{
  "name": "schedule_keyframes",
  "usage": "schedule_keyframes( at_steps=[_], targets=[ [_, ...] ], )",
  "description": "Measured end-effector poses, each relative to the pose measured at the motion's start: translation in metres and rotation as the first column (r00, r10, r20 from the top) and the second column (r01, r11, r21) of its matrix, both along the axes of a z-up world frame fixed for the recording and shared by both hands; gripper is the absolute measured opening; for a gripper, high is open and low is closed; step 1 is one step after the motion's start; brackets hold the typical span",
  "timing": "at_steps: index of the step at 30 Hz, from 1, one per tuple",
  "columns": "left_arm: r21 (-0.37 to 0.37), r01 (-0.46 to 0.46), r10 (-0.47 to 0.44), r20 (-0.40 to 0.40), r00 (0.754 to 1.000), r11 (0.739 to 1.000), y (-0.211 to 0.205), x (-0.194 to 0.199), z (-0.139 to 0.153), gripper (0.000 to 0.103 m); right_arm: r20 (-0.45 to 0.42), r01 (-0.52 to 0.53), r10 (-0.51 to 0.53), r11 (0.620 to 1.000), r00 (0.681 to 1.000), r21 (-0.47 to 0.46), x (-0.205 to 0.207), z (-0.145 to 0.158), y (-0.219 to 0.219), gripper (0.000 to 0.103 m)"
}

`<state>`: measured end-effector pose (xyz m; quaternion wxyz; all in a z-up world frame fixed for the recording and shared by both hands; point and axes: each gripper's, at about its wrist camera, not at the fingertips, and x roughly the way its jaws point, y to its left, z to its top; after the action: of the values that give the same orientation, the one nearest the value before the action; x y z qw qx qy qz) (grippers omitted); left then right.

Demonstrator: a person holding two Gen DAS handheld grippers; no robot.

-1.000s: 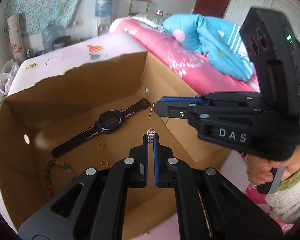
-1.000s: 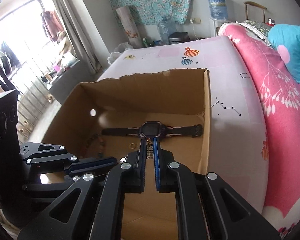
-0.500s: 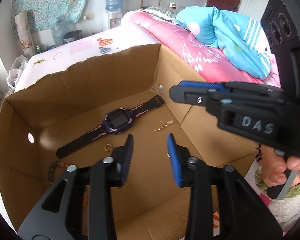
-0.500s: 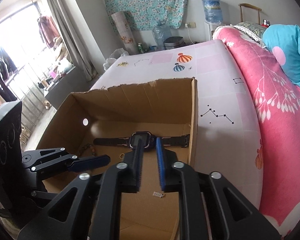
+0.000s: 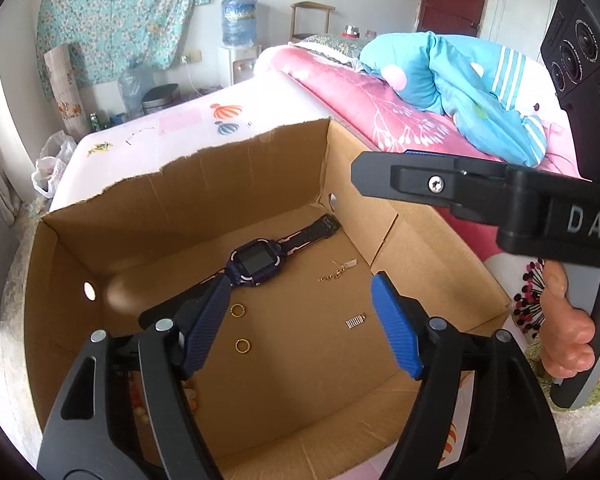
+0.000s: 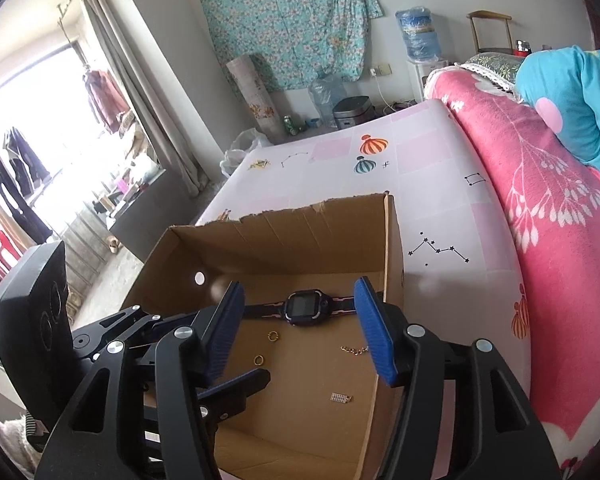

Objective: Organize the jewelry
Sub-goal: 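Open both tools to drop the gold charms into the box, then withdraw both tools from the box back over the table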

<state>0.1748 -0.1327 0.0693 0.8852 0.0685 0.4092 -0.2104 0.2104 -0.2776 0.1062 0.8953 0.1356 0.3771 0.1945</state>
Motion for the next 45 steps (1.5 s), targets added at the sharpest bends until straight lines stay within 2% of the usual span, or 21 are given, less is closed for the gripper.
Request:
schedule_keyframes(
  at_steps=[12, 20, 26, 32, 38, 41, 45],
  targets=[
    [-0.038, -0.016, 0.019, 0.095, 0.995, 0.999, 0.033, -0.049, 0.038, 0.08, 0.085, 0.011, -0.012, 1.0, 0.996, 0.015, -0.048, 0.036, 0.014, 0.058],
    [-0.069, -0.012, 0.021, 0.121, 0.992, 0.998, 0.065, -0.084, 0.043, 0.084, 0.133, 0.024, -0.025, 1.0, 0.991, 0.014, -0.096, 0.036, 0.026, 0.058],
    [-0.075, -0.012, 0.022, 0.133, 0.991, 0.997, 0.088, -0.11, 0.033, 0.084, 0.136, 0.066, -0.065, 0.998, 0.989, -0.005, -0.135, 0.014, 0.031, 0.058],
    [-0.054, -0.009, 0.013, 0.083, 0.997, 0.999, 0.105, -0.128, 0.008, 0.084, 0.041, 0.061, -0.06, 0.998, 0.997, -0.014, -0.163, -0.025, 0.039, 0.058],
    [-0.039, -0.036, 0.038, 0.041, 0.998, 0.999, 0.114, -0.145, -0.02, 0.084, -0.021, 0.061, -0.063, 0.995, 0.998, -0.084, -0.19, -0.053, 0.042, 0.058],
    [-0.04, -0.068, 0.068, 0.004, 0.998, 0.997, 0.117, -0.152, -0.035, 0.084, -0.071, 0.062, -0.068, 0.995, 0.995, -0.076, -0.194, -0.067, 0.041, 0.058],
    [-0.045, -0.09, 0.089, -0.025, 0.996, 0.995, 0.119, -0.156, -0.051, 0.084, -0.096, 0.048, -0.057, 0.995, 0.994, -0.092, -0.187, -0.075, 0.043, 0.058]
  ],
)
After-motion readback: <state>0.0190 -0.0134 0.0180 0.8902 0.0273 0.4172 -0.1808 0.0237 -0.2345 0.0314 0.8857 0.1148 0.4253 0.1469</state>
